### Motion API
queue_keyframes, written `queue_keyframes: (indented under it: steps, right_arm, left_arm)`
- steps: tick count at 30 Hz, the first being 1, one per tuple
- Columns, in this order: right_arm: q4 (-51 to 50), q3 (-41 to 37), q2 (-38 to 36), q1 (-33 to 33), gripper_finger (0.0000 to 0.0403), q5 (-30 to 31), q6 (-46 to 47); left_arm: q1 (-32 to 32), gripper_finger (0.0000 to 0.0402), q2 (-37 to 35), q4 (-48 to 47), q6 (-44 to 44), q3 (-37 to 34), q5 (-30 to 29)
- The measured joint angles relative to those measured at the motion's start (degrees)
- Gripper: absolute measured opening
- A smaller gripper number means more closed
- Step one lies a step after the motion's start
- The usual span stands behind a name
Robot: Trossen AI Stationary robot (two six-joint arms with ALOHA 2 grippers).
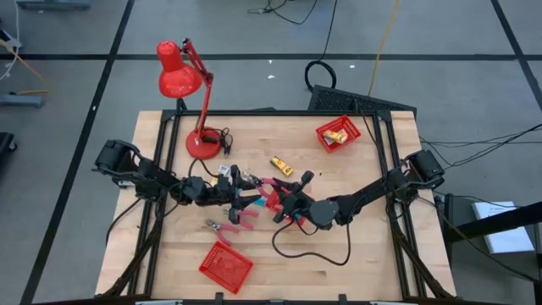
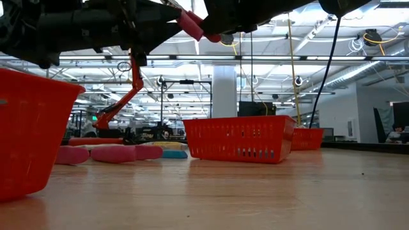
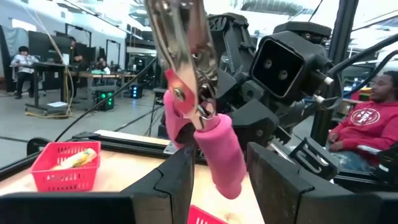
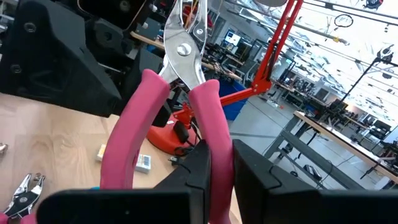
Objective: Pick & Place School Supplies
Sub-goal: Put the pink hole puncher into the bottom red bin
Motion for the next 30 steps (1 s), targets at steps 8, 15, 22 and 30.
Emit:
queue_keyframes:
  steps: [8, 15, 22, 30]
  right_arm:
    - [0.42, 0.0, 0.0, -0.76, 0.0032, -1.77, 1.04]
    - [0.37, 0.0, 0.0, -1.14, 0.0032, -2.82, 1.55]
    - [-0.13, 0.0, 0.02, -1.11, 0.0032, -2.33, 1.42]
    - [-0.46, 0.0, 0.07, -1.09, 0.0032, -2.96, 0.98]
  left_arm:
    - [0.06, 0.0152, 0.0, 0.06, -0.23, 0.43, -0.15]
    - [0.58, 0.0152, 0.0, -2.12, -0.01, 3.12, -0.39]
    - [2.01, 0.0119, -0.02, -4.75, -2.82, 3.65, -0.49]
    - [1.38, 0.0075, -0.02, -4.9, 0.41, 3.69, -0.97]
